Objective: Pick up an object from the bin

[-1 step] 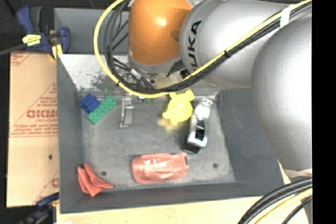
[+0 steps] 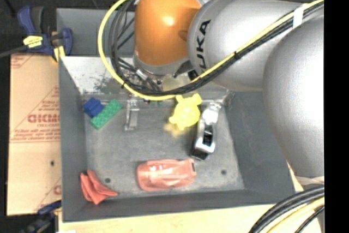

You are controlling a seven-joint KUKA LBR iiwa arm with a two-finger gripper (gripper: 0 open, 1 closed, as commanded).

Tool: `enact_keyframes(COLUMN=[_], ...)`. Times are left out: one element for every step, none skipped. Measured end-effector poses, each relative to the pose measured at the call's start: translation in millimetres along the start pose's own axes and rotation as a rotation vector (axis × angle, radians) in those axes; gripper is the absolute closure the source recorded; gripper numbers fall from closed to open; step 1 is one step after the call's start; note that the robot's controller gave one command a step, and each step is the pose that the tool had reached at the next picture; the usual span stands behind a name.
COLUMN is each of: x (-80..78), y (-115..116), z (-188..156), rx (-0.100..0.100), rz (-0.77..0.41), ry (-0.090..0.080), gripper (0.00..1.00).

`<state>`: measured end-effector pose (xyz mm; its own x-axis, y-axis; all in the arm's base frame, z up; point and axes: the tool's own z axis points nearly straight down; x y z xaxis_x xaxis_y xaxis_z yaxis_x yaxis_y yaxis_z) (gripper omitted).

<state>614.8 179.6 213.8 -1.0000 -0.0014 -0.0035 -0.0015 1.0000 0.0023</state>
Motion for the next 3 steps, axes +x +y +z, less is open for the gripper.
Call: enact_keyframes(x=[-31.3, -40.8, -41.4], y=[43.6, 47.2, 48.0], z=[37.4, 68.9, 67.4], rx=[-0.003, -0.001, 0.000], rz=[0.035, 0.118, 0.090], ry=[-0.004, -0.001, -0.005], gripper=[0.00, 0.00, 0.00])
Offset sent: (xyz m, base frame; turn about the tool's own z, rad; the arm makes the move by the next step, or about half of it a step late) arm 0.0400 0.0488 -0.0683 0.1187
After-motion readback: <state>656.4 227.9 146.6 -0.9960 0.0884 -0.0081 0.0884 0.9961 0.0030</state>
